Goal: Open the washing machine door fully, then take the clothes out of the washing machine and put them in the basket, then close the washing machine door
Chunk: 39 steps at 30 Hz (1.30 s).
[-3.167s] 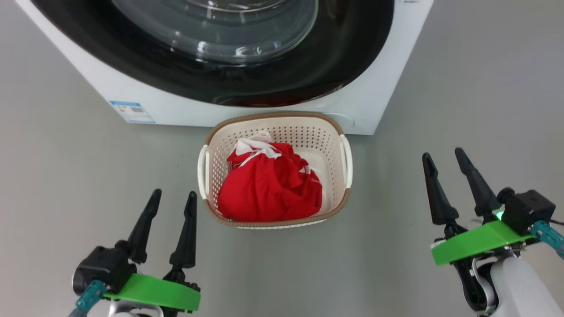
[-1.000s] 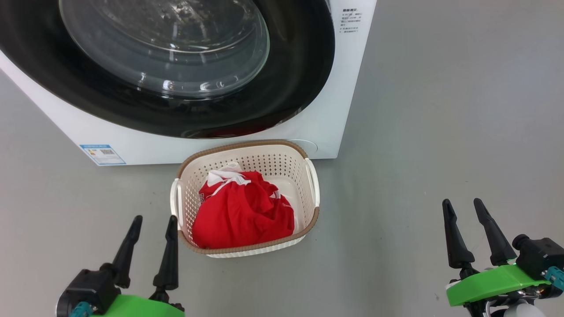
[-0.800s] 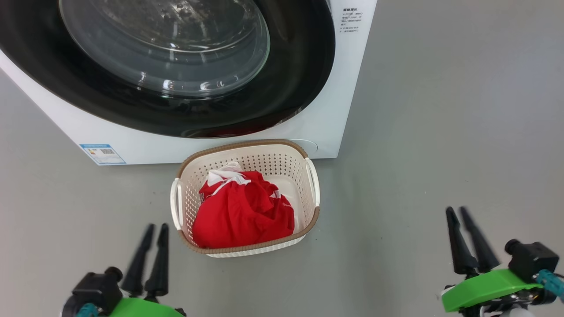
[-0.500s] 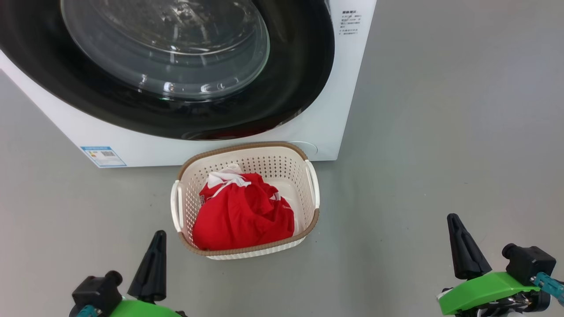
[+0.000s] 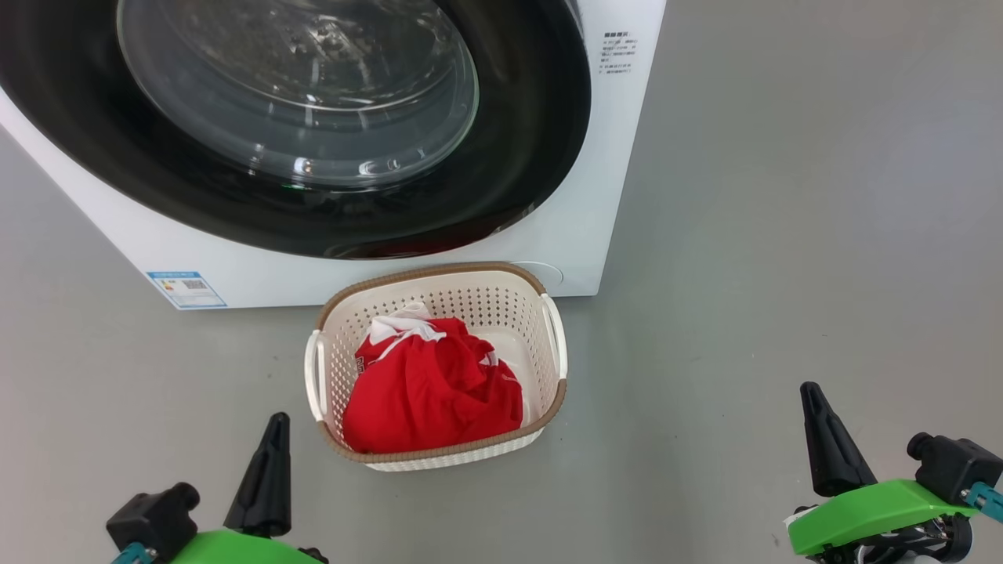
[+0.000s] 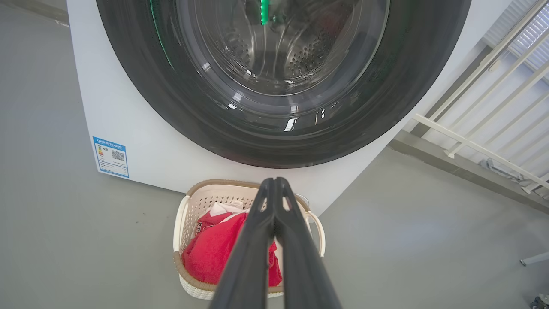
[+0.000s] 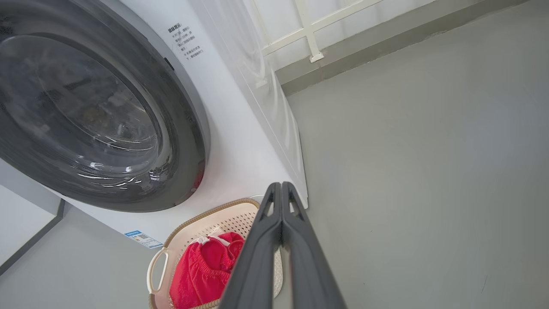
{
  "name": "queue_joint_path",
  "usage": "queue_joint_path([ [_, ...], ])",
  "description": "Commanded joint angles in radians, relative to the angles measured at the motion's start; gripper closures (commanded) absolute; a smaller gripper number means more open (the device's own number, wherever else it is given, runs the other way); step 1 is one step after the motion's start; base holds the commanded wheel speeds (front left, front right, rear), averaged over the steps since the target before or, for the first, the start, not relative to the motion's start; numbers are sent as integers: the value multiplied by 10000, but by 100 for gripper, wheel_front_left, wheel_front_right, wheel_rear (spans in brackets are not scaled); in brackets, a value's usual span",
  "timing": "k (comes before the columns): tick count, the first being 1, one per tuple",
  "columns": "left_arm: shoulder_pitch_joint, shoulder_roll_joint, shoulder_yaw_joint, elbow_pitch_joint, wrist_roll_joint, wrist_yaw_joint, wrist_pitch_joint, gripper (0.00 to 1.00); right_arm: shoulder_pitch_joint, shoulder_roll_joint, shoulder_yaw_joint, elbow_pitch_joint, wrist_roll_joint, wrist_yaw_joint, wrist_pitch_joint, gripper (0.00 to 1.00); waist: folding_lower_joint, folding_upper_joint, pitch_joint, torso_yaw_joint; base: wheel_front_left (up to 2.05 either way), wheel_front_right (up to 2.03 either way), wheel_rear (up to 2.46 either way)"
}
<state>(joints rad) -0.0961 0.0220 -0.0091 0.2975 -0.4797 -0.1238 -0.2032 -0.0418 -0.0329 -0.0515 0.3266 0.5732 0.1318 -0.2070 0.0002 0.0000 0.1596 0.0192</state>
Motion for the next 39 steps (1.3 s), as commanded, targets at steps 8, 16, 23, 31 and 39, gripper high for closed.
queue_joint_path([
  [8,-51,244,63,-239,-1158,-15,197,100,-153,-195,18,-308,1071,-3,240,100,-2,0,-132,-16,0,0,0],
  [16,-54,291,88,-272,-1949,-19,364,100,-187,-221,10,-348,1782,-3,425,100,-2,0,-236,-29,0,0,0],
  [23,-51,332,121,-303,-2730,-23,537,100,-221,-244,-3,-387,2485,-4,614,100,-2,0,-340,-42,0,0,0],
  [31,-51,378,172,-335,-3735,-28,769,100,-265,-269,-26,-438,3392,-5,863,100,-2,0,-475,-58,0,0,0],
  [39,-52,413,225,-361,-4618,-33,982,100,-305,-287,-52,-482,4190,-5,1088,100,-2,0,-594,-73,0,0,0],
])
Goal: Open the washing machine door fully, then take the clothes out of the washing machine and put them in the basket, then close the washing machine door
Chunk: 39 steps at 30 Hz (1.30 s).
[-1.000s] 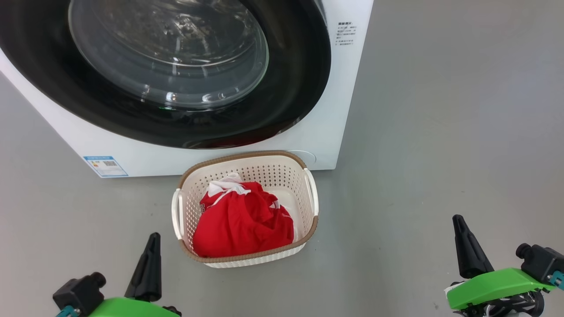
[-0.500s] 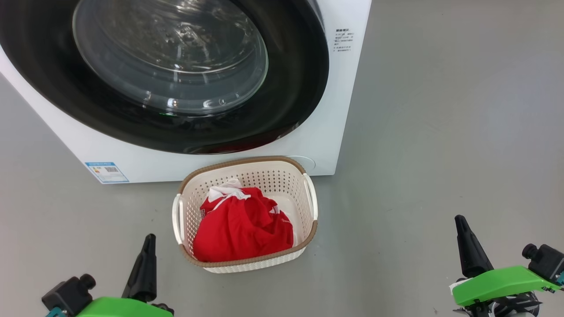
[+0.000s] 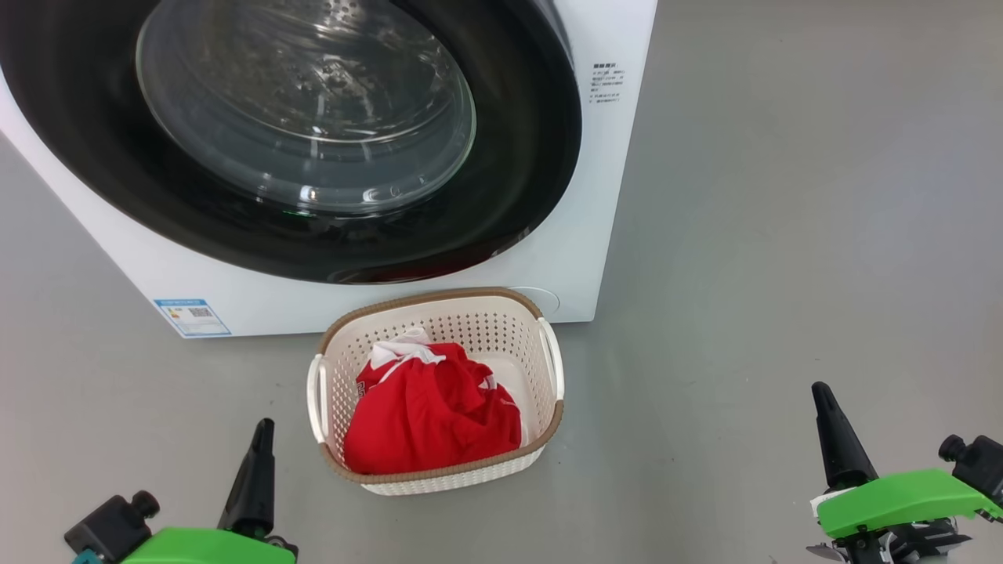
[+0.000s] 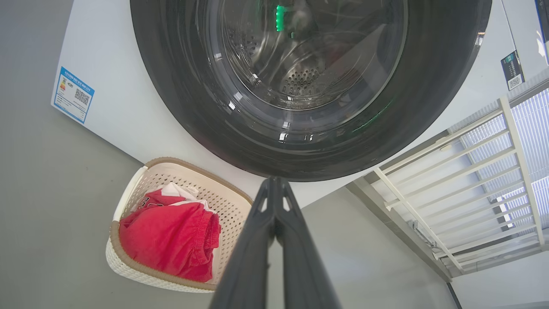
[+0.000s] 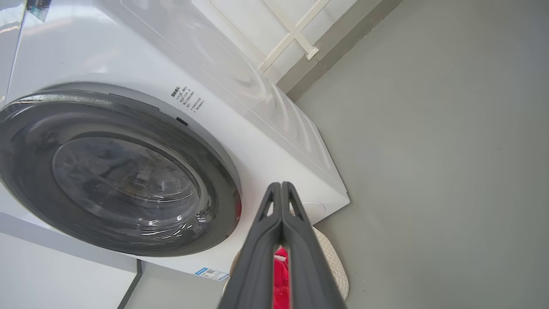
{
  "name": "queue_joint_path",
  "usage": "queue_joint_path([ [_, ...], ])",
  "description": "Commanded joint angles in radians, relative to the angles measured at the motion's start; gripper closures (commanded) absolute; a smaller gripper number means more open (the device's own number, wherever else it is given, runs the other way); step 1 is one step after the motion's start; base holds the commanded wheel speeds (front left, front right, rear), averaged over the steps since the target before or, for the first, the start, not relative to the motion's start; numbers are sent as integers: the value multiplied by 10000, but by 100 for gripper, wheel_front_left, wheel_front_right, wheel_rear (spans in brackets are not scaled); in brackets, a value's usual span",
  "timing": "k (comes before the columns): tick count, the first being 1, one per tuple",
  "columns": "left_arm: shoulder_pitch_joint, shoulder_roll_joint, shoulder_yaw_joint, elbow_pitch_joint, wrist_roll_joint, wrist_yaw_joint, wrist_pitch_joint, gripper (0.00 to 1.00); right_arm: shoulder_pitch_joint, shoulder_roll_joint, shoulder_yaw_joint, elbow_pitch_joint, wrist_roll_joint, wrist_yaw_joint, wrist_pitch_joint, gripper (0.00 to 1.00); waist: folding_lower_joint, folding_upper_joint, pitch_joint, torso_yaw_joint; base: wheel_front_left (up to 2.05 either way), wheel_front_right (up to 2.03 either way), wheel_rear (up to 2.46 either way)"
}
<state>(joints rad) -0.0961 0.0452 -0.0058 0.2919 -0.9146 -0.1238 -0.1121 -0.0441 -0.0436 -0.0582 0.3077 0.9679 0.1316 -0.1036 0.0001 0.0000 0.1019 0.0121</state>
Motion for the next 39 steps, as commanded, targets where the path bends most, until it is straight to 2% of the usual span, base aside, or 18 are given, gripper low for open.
queue_joint_path([
  [1,-52,185,199,-308,-379,-34,98,100,-288,-182,11,-298,343,-4,83,100,-1,0,-32,-4,0,0,0],
  [39,-69,294,518,-414,-4398,-54,1139,100,-476,-229,-159,-499,3990,-7,1165,100,-1,0,-586,-72,0,0,0],
])
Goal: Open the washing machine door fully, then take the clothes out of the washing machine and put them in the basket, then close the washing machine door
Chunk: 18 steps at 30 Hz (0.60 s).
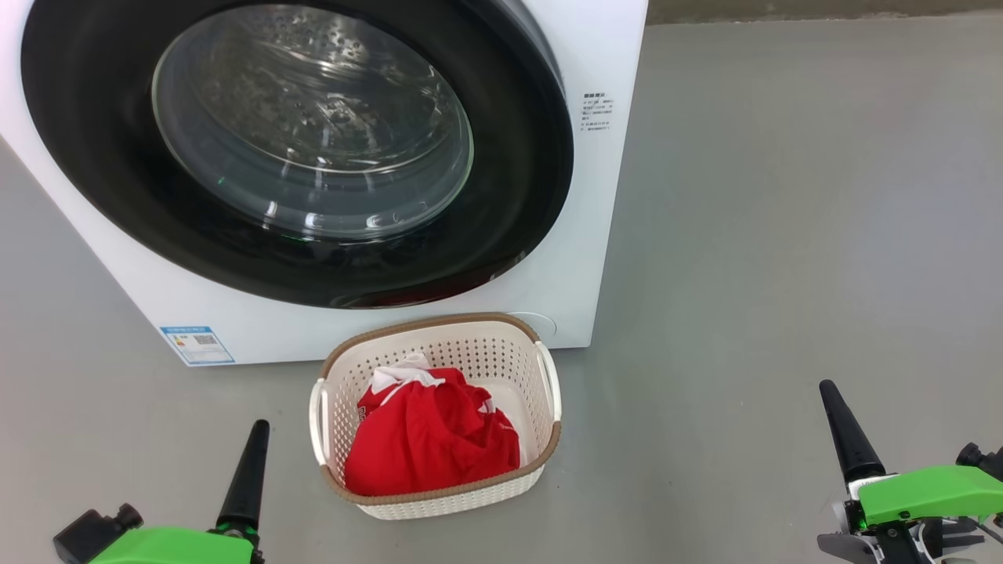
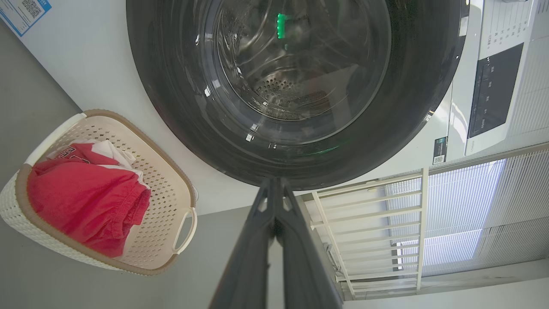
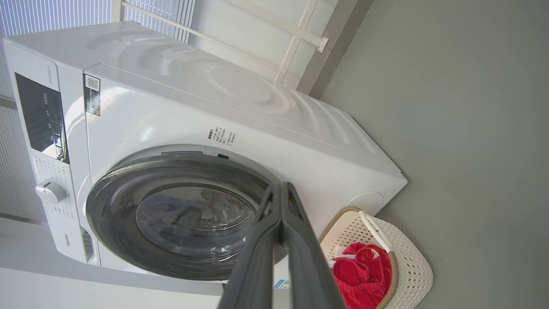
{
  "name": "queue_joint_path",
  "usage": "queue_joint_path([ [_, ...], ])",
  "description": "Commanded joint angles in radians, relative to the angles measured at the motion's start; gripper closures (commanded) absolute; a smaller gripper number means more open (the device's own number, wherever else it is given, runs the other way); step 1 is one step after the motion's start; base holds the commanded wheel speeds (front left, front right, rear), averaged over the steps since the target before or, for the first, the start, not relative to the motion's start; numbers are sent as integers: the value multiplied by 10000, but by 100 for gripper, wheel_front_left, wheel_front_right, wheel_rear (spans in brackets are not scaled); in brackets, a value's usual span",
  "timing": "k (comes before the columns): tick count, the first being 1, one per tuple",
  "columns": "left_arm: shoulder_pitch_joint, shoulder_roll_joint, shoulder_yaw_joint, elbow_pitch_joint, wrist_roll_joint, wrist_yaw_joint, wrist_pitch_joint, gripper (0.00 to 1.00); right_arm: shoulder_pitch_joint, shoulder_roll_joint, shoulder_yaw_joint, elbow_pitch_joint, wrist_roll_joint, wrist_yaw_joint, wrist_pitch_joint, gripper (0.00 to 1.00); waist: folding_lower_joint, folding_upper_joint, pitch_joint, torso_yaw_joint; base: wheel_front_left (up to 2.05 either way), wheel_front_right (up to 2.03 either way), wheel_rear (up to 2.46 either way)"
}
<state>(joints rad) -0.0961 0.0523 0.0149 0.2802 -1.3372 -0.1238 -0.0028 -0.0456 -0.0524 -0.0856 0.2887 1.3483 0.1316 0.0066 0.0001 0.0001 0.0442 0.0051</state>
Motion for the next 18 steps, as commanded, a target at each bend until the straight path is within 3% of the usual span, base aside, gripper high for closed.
queue_joint_path([
  [1,-69,225,321,-300,-280,-55,75,100,-466,-142,110,-315,284,-7,92,100,0,-1,-24,-3,0,0,0],
  [18,-80,255,496,-346,-2101,-64,576,100,-554,-151,13,-406,1942,-9,603,100,0,-1,-278,-35,0,0,0],
])
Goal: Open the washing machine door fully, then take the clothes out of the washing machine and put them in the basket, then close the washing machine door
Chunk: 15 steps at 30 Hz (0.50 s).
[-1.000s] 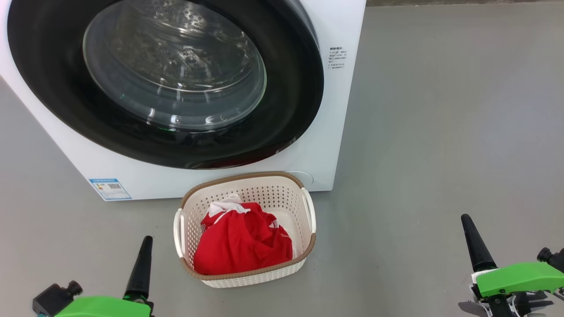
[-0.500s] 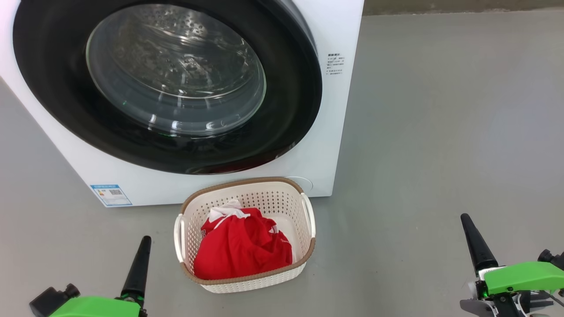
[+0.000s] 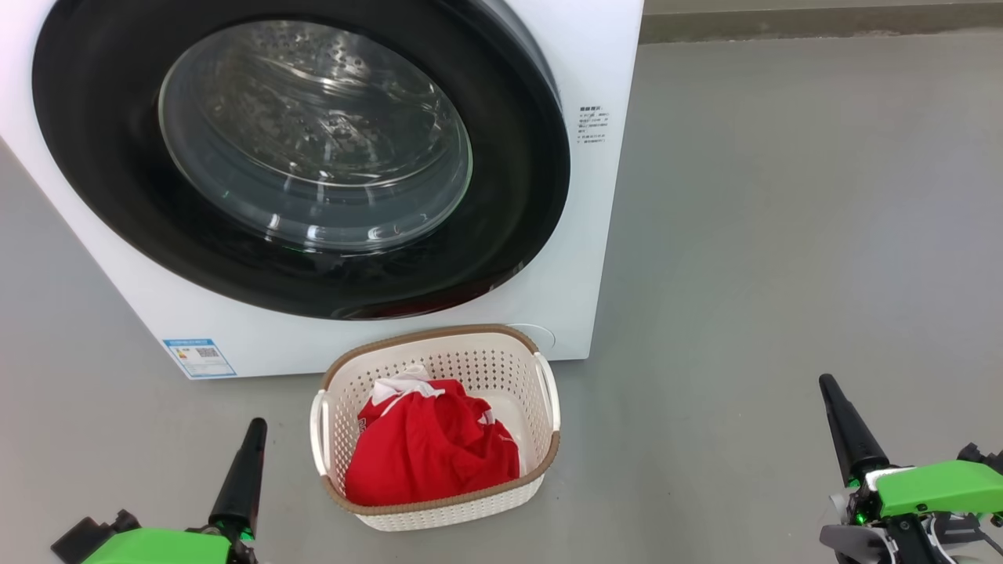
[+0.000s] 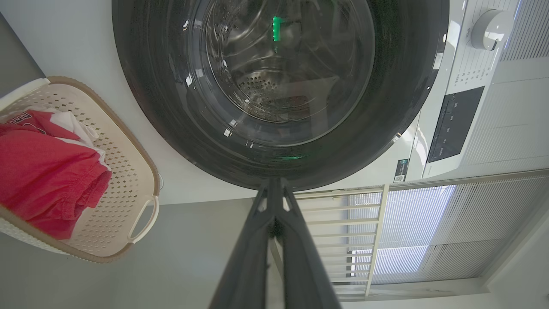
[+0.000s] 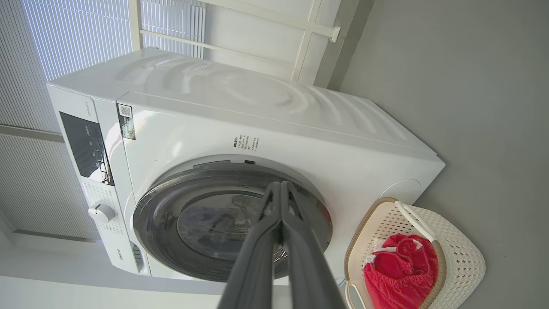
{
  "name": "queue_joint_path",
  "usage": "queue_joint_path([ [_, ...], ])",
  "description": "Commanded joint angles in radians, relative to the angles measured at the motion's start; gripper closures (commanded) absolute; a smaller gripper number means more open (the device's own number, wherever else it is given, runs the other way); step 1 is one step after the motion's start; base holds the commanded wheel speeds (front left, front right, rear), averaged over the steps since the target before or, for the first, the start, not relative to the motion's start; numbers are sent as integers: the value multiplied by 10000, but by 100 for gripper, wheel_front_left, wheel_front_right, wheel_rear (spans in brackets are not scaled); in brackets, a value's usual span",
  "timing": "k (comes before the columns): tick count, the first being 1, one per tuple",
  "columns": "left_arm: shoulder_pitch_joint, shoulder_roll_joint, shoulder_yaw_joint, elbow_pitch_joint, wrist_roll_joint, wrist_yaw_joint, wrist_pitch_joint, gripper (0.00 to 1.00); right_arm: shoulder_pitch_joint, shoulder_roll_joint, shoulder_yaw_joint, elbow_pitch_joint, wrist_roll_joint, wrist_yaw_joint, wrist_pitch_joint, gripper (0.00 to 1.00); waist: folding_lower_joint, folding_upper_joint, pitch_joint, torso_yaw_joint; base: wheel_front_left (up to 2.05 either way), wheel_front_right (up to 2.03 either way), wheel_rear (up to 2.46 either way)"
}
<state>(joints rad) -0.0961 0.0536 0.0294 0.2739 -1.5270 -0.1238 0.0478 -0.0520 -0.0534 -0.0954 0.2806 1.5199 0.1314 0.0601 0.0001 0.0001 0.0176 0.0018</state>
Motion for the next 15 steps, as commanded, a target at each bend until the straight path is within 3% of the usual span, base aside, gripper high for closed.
queue_joint_path([
  [1,-80,243,360,-286,-310,-65,99,100,-495,-142,105,-331,323,-7,99,100,-1,-1,-27,-3,0,0,0],
  [15,-87,237,469,-305,-1128,-69,353,100,-538,-133,41,-372,1074,-7,350,100,-1,-1,-144,-18,0,0,0],
])
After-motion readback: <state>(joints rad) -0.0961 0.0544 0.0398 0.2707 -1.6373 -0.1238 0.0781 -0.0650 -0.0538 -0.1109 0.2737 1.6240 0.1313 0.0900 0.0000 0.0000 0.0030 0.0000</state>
